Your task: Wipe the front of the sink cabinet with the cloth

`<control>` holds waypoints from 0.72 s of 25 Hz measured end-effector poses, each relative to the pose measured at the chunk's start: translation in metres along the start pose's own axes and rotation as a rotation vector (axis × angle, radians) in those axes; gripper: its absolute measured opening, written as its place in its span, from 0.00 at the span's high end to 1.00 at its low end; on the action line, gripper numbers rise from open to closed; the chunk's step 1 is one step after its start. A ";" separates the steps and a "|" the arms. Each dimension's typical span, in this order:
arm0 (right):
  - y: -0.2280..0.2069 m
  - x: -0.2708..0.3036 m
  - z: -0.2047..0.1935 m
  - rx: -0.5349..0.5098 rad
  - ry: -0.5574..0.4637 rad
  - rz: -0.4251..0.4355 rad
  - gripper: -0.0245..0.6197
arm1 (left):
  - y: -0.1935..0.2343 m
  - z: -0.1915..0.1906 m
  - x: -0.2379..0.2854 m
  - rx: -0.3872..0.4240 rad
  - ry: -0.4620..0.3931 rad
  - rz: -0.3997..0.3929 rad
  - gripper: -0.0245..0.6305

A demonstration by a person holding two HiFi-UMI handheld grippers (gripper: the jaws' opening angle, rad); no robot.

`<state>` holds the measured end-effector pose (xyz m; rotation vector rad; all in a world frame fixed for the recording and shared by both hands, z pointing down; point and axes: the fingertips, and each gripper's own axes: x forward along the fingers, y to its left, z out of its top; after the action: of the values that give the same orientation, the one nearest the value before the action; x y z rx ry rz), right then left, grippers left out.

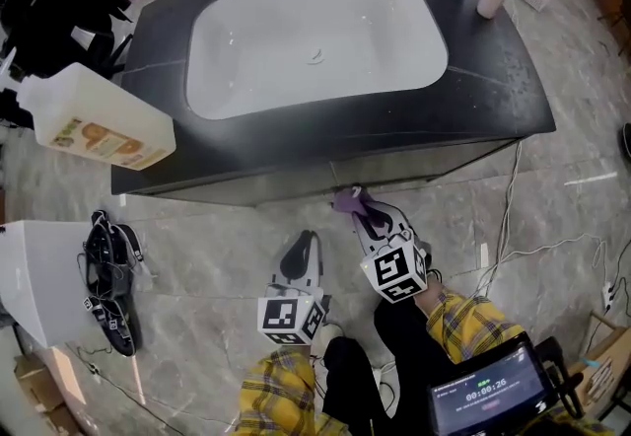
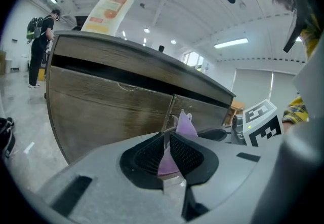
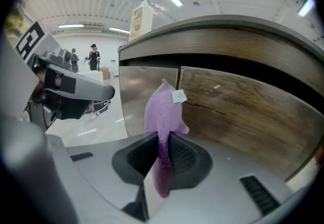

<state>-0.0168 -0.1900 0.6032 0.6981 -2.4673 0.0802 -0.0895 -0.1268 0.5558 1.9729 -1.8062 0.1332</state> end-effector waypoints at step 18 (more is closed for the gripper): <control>-0.064 -0.001 -0.027 0.011 -0.018 -0.054 0.90 | -0.036 -0.021 0.075 0.012 0.048 -0.077 0.91</control>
<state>0.0300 -0.2394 0.6194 0.7724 -2.4648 0.0674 -0.0397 -0.1861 0.5926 2.0271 -1.7008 0.1658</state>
